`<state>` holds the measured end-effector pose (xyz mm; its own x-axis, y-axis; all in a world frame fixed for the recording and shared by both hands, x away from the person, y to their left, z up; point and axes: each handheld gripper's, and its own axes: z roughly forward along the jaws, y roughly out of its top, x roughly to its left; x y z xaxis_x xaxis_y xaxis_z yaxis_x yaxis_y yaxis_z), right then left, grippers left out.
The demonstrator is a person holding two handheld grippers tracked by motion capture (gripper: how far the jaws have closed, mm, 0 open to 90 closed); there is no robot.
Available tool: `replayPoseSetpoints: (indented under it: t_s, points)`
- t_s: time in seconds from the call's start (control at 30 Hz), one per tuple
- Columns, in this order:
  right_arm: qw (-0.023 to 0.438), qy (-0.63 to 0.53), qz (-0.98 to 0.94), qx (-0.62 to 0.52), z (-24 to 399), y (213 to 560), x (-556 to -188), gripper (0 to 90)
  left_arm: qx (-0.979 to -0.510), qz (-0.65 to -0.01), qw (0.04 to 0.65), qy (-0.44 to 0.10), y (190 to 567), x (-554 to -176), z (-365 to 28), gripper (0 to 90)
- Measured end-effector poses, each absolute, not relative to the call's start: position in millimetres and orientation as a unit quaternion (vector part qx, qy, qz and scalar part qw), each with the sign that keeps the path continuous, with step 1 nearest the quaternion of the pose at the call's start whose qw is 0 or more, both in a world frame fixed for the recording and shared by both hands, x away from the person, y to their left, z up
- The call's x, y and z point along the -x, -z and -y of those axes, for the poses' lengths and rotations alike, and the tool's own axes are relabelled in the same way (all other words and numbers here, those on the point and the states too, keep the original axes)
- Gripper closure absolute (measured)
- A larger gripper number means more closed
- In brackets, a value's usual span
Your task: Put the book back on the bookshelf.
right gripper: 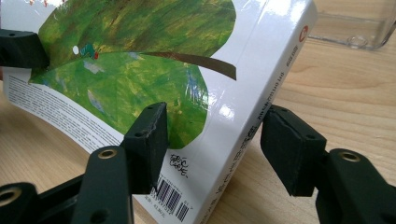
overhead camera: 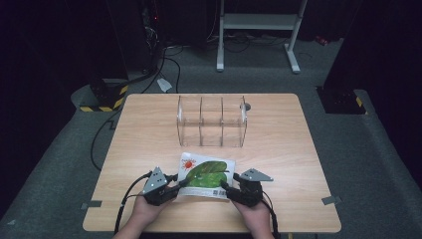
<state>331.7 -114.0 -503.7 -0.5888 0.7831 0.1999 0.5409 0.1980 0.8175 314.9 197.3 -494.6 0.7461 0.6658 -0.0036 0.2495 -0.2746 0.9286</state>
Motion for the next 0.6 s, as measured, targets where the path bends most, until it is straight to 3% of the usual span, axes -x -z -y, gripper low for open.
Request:
replayPoseSetpoints:
  t_s: [0.6]
  points:
    - [0.176,-0.497,-0.739,-0.42,120,492,-322,47.0,-0.785,-0.305,0.497,-0.206,502,-319,-196,75.0]
